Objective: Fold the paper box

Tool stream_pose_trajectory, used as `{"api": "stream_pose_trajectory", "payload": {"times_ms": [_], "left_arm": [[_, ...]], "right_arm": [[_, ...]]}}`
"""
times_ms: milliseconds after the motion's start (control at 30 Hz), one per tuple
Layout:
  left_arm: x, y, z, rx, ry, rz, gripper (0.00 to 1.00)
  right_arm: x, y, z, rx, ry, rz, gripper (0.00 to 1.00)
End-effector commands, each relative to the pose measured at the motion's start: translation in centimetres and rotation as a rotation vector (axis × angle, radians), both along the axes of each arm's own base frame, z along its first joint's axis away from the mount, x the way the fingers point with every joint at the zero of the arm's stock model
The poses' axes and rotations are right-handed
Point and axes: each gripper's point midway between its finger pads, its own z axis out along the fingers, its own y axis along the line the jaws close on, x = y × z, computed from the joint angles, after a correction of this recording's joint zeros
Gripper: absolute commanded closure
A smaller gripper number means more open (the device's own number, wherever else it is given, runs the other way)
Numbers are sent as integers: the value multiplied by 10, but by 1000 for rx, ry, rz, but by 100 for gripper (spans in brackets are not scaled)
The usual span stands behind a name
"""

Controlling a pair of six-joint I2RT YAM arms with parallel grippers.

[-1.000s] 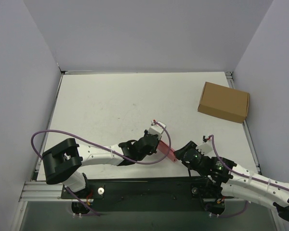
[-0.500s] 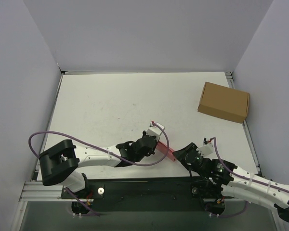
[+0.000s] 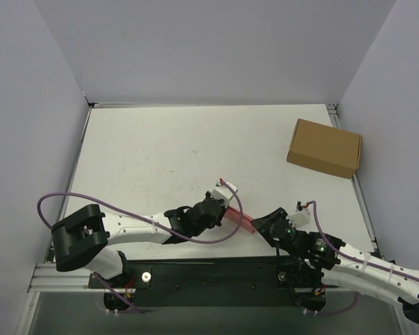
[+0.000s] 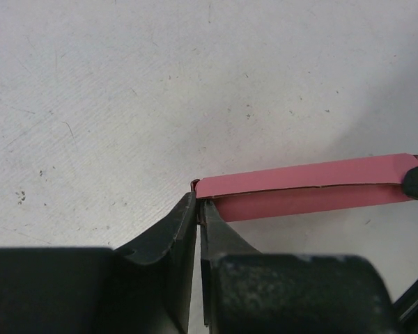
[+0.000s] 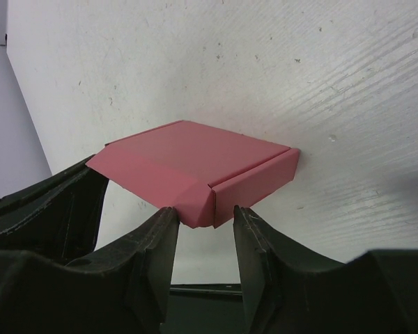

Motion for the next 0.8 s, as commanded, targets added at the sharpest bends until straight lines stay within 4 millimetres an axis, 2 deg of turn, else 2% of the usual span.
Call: {"api": "stream_pose_trajectory", "payload": {"times_ms": [0,300,433,567,600,633,767], "left_arm": [[-31,24,-42,175,92,-103,79],[-29,21,-24,151,57,-119,71],[-31,25,-12,108,57,-129,62],[-28,27,17,-26,86,-138,52],[-18,32,22,-58,101,-110,52],[-18,31,28,-109,141,-117,52],[0,34,59,-256,201,-69,41]], "right_arm": [[-7,-35,-30,-187,44,-37,62],[-4,-37,-25,-195,36,-54,62],[-3,-38,-25,-199,36,-55,62],[-3,-38,-24,-204,36,-54,62],[-3,-37,-23,-205,35,-51,62],[-2,-37,-23,-206,35,-52,62],[-2,-37,-22,-214,33,-47,62]]}}
